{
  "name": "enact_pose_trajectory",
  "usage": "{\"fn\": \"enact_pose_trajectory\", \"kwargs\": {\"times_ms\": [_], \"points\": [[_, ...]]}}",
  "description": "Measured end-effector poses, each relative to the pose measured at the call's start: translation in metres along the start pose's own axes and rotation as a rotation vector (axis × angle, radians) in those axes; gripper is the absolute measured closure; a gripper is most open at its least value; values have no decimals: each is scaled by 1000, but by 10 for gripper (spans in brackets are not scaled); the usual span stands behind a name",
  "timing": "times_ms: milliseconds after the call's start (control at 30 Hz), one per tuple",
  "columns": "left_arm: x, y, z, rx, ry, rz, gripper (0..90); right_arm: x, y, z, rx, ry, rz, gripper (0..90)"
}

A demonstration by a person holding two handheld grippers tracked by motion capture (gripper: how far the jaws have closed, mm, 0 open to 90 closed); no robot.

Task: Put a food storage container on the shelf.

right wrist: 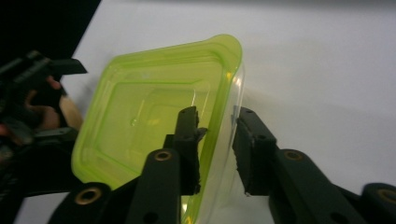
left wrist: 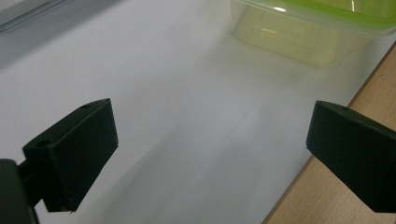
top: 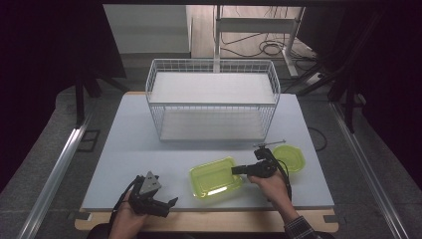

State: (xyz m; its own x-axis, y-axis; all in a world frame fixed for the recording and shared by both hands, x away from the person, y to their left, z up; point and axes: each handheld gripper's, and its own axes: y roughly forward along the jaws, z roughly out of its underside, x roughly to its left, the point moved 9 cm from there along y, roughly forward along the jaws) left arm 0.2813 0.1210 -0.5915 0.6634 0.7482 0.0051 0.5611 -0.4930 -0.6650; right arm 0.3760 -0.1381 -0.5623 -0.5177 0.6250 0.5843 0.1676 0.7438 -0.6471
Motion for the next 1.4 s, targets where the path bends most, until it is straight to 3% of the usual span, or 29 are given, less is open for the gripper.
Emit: {"fn": "enact_pose_trajectory", "kwargs": {"times_ms": [167,467,1400], "points": [[0,0,0,2,5,-3,19,5,-2,1,8,61,-100,797],[1,0,0,-3,2,-8,19,11,-6,0,-6,43,-95,800],[3,1,3,19,-16,-12,18,33,-44,-42,-153,-1,-124,799]]}}
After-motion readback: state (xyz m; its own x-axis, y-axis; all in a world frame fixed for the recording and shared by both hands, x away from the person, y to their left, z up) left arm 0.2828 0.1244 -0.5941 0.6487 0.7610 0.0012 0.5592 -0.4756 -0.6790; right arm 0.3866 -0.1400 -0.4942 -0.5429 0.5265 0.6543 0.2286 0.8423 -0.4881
